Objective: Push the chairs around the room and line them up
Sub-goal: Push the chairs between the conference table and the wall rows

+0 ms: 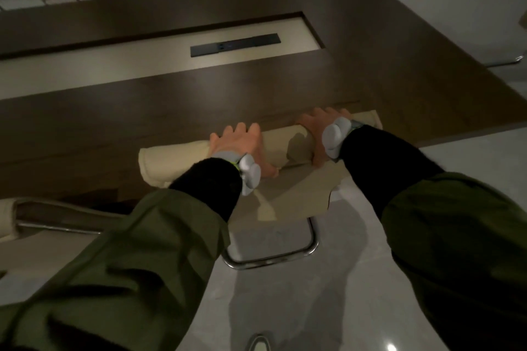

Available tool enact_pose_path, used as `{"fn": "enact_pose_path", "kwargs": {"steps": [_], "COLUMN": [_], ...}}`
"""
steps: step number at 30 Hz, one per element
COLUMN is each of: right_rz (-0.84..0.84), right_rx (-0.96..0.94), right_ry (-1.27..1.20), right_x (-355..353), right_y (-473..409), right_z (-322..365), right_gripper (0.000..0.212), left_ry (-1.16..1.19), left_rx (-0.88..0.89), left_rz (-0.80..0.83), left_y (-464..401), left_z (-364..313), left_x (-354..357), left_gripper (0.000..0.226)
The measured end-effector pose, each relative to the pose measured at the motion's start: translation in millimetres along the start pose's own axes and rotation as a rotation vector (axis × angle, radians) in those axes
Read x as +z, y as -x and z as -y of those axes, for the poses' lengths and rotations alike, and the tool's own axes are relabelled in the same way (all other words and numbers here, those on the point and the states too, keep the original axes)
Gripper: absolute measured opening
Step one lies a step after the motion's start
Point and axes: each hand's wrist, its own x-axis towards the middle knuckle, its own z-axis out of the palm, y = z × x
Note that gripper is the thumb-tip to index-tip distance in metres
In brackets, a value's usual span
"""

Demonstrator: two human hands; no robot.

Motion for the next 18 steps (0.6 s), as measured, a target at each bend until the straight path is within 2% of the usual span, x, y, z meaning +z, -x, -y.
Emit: {"fn": "enact_pose_path", "kwargs": {"steps": [6, 10, 13, 18], "right_rz": [-0.058, -0.065, -0.055, -0.168], "right_rx": [0.011, 0.02, 0.043, 0.092], "right_ry": [0.01, 0.019, 0.011, 0.004], "right_x": [4, 4, 5, 13], "right_y": [10, 8, 13, 26], "right_z": [3, 4, 5, 12], "right_gripper": [0.096, 0.099, 0.103, 0.082], "left_ry": [-0.008, 0.012, 0.019, 0.01], "left_rx": [-0.003, -0.001, 0.012, 0.029], "left_rz": [-0.012, -0.018, -0.03, -0.055], "left_y": [3, 1, 2, 2], "left_z": [-1, 0, 1, 2], "left_x": [3, 3, 4, 10], "left_gripper": [0.089, 0.076, 0.074, 0.074]}}
